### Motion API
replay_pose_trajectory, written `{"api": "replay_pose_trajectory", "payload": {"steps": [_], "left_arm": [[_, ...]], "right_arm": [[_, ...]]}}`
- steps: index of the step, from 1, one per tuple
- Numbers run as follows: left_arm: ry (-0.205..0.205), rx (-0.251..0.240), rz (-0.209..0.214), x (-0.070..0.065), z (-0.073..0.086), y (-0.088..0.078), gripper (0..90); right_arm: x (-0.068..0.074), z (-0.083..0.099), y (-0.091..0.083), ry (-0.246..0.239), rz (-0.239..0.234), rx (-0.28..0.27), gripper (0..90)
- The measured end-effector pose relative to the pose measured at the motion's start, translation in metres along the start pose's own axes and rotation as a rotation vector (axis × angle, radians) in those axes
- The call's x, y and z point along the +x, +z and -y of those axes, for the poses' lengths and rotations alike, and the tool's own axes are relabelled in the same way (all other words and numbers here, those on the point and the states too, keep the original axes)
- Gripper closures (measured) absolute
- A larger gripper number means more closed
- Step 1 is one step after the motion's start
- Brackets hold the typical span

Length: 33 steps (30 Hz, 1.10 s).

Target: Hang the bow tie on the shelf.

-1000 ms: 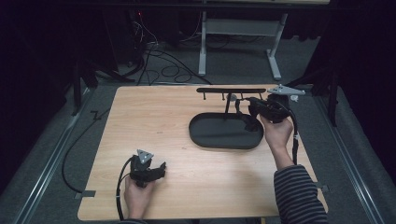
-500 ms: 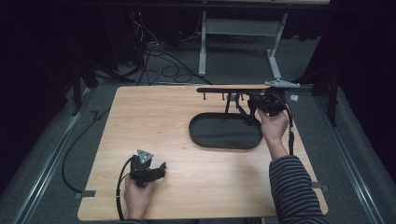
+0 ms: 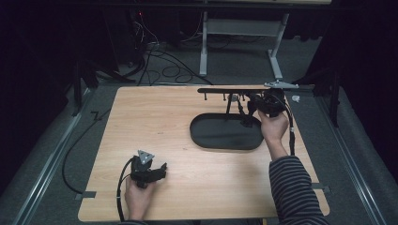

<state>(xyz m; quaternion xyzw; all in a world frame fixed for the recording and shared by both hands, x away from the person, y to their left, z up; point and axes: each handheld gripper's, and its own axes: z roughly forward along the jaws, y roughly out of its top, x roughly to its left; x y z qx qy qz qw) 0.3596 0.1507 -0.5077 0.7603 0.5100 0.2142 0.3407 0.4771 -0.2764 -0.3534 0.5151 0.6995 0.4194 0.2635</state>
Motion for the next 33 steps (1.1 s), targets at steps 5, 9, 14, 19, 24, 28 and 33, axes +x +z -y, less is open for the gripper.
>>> {"api": "replay_pose_trajectory", "payload": {"steps": [5,9,14,19,24,28,33], "left_arm": [[0.001,0.001,0.0,0.0,0.0,0.0,21.5],[0.002,0.001,0.0,0.0,0.0,0.0,21.5],[0.001,0.001,0.0,0.0,0.0,0.0,21.5],[0.002,0.002,0.0,0.0,0.0,0.0,21.5],[0.002,0.002,0.0,0.0,0.0,0.0,21.5],[0.002,0.001,0.0,0.0,0.0,0.0,21.5],[0.001,0.001,0.0,0.0,0.0,0.0,21.5]], "right_arm": [[0.0,0.005,0.003,0.002,0.004,0.017,89.1],[0.0,0.005,0.003,-0.001,0.004,0.017,89.1],[0.001,0.006,0.001,-0.008,-0.002,0.015,88.0],[0.003,0.007,-0.003,-0.012,-0.005,0.008,87.2],[0.003,0.009,-0.007,-0.021,-0.011,0.003,85.6],[0.005,0.01,-0.011,-0.028,-0.02,0.004,83.3],[0.012,0.012,-0.015,-0.051,-0.045,-0.014,80.6]]}}
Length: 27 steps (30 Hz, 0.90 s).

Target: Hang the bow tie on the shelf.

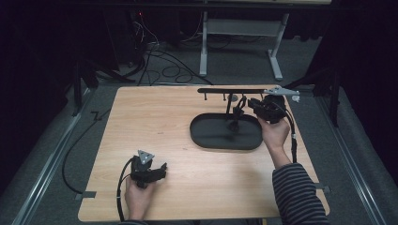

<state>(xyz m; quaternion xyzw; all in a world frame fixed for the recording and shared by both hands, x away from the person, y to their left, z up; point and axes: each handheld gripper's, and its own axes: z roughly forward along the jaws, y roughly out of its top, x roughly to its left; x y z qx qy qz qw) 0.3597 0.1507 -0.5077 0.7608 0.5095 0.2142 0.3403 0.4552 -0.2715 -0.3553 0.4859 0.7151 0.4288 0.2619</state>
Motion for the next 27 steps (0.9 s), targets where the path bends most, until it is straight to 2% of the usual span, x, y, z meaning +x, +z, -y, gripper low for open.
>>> {"api": "replay_pose_trajectory", "payload": {"steps": [5,10,15,17,20,27], "left_arm": [[0.0,0.0,0.0,0.0,0.0,0.0,21.5],[0.0,0.002,0.0,0.0,0.0,0.0,21.5],[0.0,0.0,0.0,0.0,0.0,0.0,21.5],[0.0,0.0,0.0,0.0,0.0,0.0,21.5],[0.0,0.0,0.0,0.0,0.0,0.0,21.5],[0.0,0.0,0.0,0.0,0.0,0.0,21.4]], "right_arm": [[0.005,-0.002,0.002,-0.018,-0.002,-0.007,80.2],[0.003,-0.005,0.011,0.0,0.008,0.015,80.4],[-0.003,-0.007,0.014,0.016,0.015,0.014,80.4],[-0.003,-0.007,0.013,0.027,0.014,0.014,80.3],[-0.003,-0.006,0.012,0.018,0.011,0.02,79.9],[-0.007,0.002,-0.002,0.023,0.016,0.002,78.2]]}}
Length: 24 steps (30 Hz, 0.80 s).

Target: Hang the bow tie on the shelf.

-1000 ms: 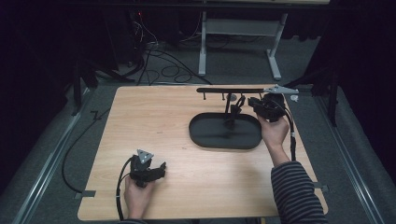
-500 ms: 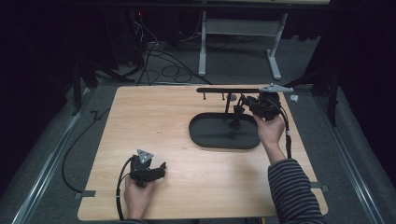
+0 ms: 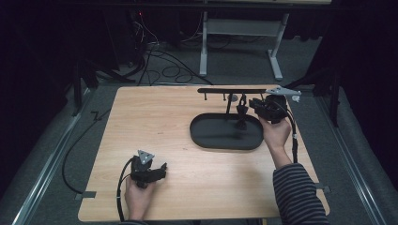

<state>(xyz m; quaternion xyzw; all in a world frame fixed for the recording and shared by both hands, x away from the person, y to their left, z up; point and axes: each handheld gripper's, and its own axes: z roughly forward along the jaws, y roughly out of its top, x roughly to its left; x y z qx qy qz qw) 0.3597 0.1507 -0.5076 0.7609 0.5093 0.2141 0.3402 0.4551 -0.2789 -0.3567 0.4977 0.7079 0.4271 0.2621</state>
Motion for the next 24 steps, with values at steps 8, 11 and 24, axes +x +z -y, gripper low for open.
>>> {"api": "replay_pose_trajectory", "payload": {"steps": [8,11,24], "left_arm": [[0.0,0.001,0.0,0.0,0.0,0.0,21.5],[0.001,0.001,0.0,0.0,0.0,0.0,21.4],[0.001,0.0,-0.001,0.0,0.0,0.0,21.4]], "right_arm": [[-0.008,0.012,-0.016,0.018,-0.007,-0.01,78.0],[-0.009,0.017,-0.022,0.018,-0.008,-0.011,77.3],[-0.016,0.034,-0.044,0.037,-0.031,-0.018,74.2]]}}
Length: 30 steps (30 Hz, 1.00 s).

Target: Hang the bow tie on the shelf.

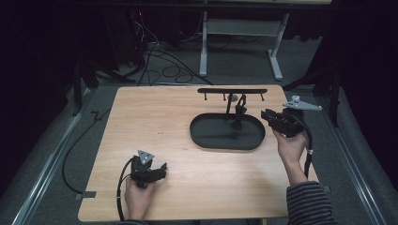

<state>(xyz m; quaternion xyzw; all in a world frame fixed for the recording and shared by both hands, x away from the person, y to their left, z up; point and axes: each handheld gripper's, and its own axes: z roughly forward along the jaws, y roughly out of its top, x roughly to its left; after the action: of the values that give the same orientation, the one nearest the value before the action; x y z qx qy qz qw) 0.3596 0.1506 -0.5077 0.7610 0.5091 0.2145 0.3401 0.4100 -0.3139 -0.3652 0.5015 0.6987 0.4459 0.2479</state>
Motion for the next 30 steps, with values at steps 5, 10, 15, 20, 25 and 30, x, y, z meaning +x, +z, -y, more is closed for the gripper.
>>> {"api": "replay_pose_trajectory", "payload": {"steps": [5,10,15,20,25,30], "left_arm": [[0.0,0.0,0.0,0.0,0.0,0.0,21.4],[0.0,0.0,0.0,0.0,0.0,0.0,21.4],[0.0,0.0,0.0,0.0,0.0,0.0,21.4],[0.0,0.001,0.0,0.0,0.0,0.0,21.4],[0.0,0.001,0.0,0.0,0.0,0.0,21.4],[0.001,0.001,0.0,0.0,0.0,0.0,21.4]], "right_arm": [[-0.002,0.006,-0.007,0.014,-0.009,-0.009,72.3],[-0.003,0.009,-0.015,0.02,-0.021,-0.013,70.3],[-0.002,0.014,-0.021,0.015,-0.043,-0.009,68.2],[-0.003,0.019,-0.026,0.032,-0.071,-0.005,64.0],[-0.005,0.024,-0.03,0.045,-0.087,-0.003,60.4],[-0.007,0.031,-0.036,0.066,-0.097,-0.009,58.8]]}}
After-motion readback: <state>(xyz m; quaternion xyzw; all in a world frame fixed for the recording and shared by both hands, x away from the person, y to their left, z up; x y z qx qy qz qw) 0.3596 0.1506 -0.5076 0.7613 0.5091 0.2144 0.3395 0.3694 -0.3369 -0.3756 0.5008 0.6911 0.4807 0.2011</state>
